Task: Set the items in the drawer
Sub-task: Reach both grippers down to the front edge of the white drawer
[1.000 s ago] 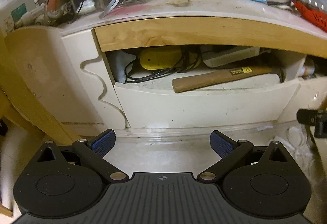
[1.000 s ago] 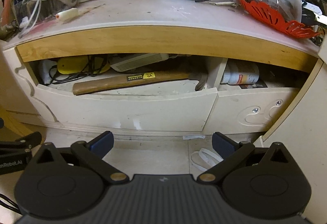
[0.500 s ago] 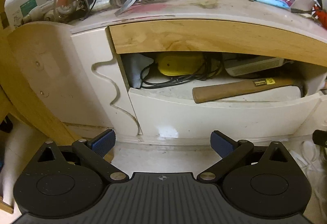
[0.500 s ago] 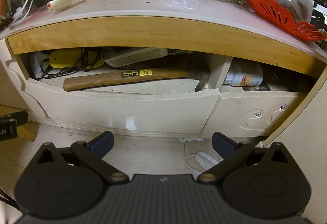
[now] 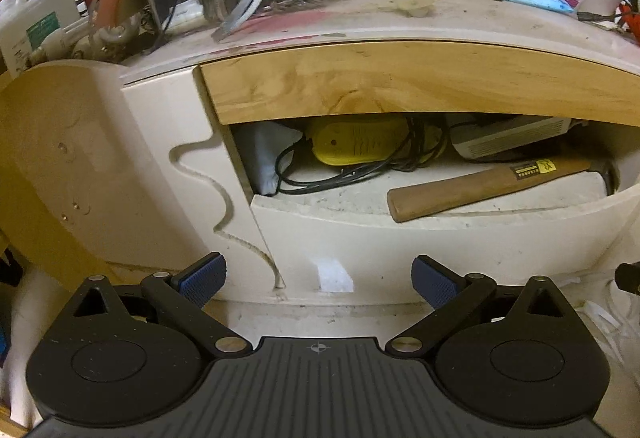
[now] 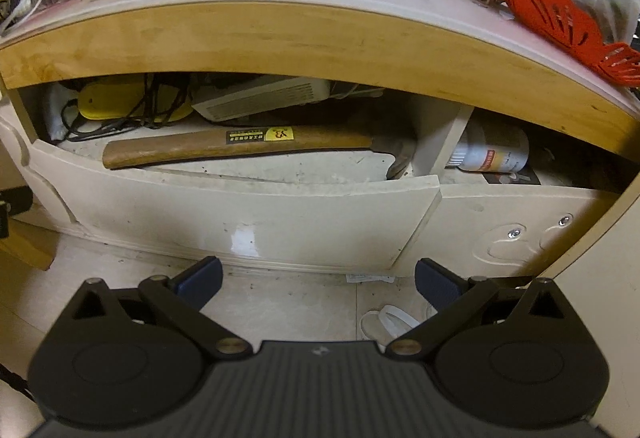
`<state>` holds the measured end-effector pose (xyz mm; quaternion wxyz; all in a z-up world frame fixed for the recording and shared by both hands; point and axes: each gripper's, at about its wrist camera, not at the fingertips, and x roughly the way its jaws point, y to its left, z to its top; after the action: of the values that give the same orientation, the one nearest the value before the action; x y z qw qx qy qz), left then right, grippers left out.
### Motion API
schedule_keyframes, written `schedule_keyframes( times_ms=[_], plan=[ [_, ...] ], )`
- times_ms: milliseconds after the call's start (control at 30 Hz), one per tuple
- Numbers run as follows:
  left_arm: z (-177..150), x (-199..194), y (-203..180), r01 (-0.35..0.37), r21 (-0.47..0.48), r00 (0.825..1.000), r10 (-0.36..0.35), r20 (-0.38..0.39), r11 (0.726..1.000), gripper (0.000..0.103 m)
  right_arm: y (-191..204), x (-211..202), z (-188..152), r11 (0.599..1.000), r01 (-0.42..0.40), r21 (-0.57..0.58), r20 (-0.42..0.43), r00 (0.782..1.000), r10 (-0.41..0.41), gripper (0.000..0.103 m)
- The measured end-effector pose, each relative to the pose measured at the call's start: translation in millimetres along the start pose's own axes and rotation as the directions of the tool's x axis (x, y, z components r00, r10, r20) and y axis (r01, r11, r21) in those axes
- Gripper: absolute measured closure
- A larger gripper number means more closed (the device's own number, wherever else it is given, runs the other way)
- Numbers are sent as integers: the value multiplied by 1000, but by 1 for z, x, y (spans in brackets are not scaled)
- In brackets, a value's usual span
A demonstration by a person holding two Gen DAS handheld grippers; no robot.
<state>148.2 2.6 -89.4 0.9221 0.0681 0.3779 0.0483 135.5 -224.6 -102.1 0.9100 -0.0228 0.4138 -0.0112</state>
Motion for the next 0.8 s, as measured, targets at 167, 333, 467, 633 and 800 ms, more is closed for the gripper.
schedule_keyframes(
  times_ms=[167,333,467,633,800],
  plan=[
    [5,13,2,1,12,1000,-1,2,1000,1,3,12,0,1000,-2,-5,-5,1000,2,0],
    [11,30,10,12,-25,999,-13,-32,1000,1,1,23,4,1000,-9,9,-7,1000,9,0],
    [13,41,10,2,-17,999,-3,-42,1000,1,1,31,7,1000,-13,12,-1,1000,13,0],
    [15,53,12,5,-14,999,-5,-40,1000,1,1,41,10,1000,-12,3,5,1000,12,0],
    [16,61,12,4,-2,1000,-4,-28,1000,2,1,50,13,1000,-9,-10,7,1000,10,0]
  ],
)
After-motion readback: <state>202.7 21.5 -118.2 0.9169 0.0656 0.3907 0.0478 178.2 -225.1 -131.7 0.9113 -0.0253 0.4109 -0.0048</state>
